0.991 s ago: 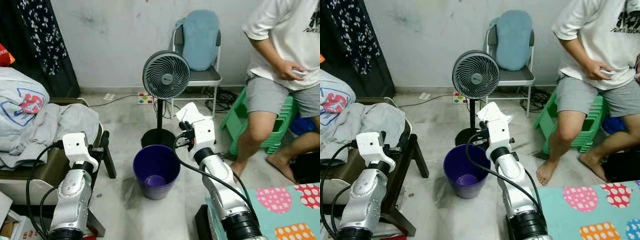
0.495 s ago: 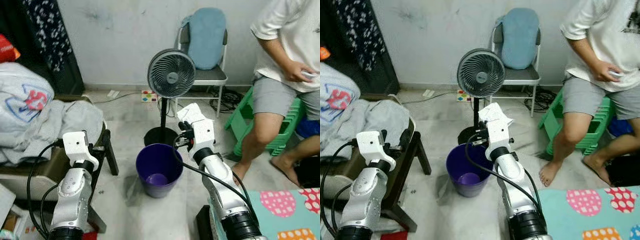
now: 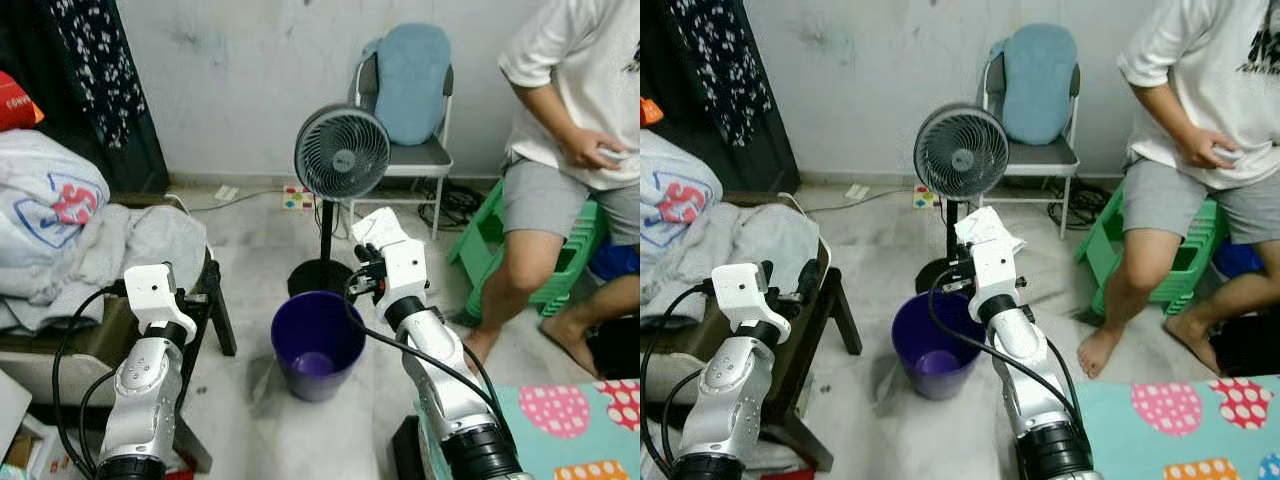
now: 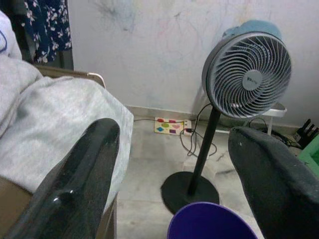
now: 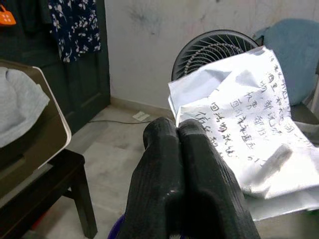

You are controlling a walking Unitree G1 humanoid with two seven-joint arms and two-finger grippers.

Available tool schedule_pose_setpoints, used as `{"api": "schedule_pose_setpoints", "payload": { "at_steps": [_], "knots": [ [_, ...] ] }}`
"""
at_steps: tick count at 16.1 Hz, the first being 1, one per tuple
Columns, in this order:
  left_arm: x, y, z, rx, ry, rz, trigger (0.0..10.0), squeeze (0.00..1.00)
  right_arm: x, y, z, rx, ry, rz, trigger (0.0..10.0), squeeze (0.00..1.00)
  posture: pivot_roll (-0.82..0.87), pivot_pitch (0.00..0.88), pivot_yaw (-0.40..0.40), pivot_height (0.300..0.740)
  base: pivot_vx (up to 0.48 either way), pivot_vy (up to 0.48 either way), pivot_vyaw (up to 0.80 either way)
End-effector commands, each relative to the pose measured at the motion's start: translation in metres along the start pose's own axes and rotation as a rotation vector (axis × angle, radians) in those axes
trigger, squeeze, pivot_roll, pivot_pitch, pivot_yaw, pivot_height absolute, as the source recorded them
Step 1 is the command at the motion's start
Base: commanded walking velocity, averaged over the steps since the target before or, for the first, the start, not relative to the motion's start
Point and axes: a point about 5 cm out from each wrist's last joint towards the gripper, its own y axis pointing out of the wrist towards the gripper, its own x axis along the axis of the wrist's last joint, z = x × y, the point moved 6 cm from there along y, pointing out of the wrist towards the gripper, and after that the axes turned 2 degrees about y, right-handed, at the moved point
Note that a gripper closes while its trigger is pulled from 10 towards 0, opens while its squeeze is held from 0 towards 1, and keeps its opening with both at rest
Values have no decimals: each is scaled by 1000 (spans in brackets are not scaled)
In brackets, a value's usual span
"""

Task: Clean up the room

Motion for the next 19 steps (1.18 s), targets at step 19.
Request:
{"api": "schedule_pose_setpoints", "payload": {
  "at_steps": [19],
  "knots": [
    [5,4,-1,0,0,-21,10000,0,3,4,1,9,-14,-12,10000,0,-78,0,-37,740,180,0,262]
  ]
}}
